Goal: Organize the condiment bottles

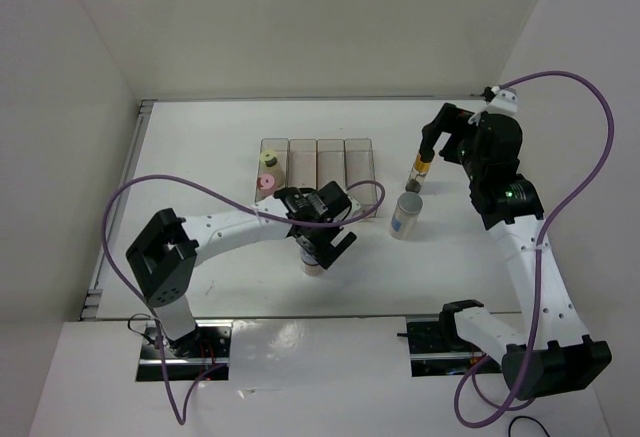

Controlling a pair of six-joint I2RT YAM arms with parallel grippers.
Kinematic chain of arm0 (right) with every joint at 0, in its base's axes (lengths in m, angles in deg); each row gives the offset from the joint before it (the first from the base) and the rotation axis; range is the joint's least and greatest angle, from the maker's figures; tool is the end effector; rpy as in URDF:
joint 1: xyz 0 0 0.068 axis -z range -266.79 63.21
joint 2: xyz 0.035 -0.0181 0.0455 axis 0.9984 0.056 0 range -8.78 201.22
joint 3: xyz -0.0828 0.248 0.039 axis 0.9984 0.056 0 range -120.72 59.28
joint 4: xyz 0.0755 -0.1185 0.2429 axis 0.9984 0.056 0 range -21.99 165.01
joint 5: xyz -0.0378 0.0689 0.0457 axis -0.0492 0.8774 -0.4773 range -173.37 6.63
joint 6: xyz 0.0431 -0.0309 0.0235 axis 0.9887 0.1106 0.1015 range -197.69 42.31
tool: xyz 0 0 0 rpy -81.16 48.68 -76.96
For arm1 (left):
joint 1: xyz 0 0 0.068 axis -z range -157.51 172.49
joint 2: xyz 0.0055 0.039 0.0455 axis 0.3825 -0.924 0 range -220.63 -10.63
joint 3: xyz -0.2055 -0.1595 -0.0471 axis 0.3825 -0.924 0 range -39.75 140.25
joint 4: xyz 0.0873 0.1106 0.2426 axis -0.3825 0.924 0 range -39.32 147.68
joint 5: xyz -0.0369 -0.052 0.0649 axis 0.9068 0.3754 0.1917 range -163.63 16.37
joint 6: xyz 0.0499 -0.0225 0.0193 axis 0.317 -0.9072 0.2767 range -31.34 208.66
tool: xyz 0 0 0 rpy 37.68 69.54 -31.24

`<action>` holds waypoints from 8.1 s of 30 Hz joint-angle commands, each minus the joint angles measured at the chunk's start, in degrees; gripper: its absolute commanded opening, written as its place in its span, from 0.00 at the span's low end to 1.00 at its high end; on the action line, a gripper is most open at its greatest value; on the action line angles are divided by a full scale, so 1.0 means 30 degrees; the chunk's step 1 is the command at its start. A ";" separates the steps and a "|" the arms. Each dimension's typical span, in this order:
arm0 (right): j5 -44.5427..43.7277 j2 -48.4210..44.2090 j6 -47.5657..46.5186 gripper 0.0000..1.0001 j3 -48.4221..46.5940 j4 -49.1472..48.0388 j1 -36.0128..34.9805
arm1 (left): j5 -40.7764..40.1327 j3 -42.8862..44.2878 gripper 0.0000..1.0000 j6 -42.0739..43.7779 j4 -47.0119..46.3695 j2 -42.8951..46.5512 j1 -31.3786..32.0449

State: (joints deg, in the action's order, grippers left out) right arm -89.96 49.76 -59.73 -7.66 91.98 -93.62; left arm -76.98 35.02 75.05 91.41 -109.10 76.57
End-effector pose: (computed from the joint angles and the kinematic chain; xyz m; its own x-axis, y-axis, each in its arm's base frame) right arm 0.2505 0.0252 0.3984 -0.2563 0.2778 -0.9258 0.0743 0.9606 0.2677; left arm 0.2217 -0.3018 0.2101 -0.7011 0.5674 -0.4318 0.6468 0.7610 -0.0503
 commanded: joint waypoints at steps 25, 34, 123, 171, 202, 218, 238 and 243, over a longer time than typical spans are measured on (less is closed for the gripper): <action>0.0029 -0.0560 0.0021 0.99 0.0779 -0.0547 0.0314 | -0.1315 0.2234 0.55 -0.1031 0.2211 -0.0429 0.0019; 0.0408 -0.0384 0.0196 0.99 0.0779 -0.0899 0.0314 | -0.1897 0.8676 0.53 -0.0826 0.4996 -0.0600 0.0019; 0.2783 0.1989 -0.2120 0.99 0.0659 0.3815 -0.2674 | -0.0346 2.6177 1.00 -0.0328 0.7810 -0.7255 -1.2311; -0.1348 0.6442 0.1720 0.80 0.2187 0.6013 -0.3876 | 0.1529 0.3234 1.00 -0.1705 0.0896 0.5199 -1.8526; 0.2402 0.9661 -0.0036 0.27 -0.8267 0.4728 -0.5543 | 0.1702 -0.2391 1.00 -0.4107 -0.3145 0.0599 -1.7679; 0.1523 1.4966 -0.1005 0.26 -1.1848 0.4111 -0.7595 | 0.1323 -0.2393 0.58 -0.4107 -0.3733 -0.1216 -1.6360; 0.1171 1.5876 -0.1180 0.26 -1.1467 0.4550 -0.8124 | 0.1909 -0.2215 0.57 -0.4107 -0.3909 -0.1774 -1.4776; 0.0995 1.6052 -0.1180 0.26 -1.1291 0.4550 -0.8124 | 0.1909 -0.2040 0.69 -0.4107 -0.3909 -0.1774 -1.4571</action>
State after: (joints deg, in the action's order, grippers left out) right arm -86.09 98.08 -62.62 -39.75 108.79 -117.42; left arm -71.84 27.43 62.92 80.26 -113.71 32.44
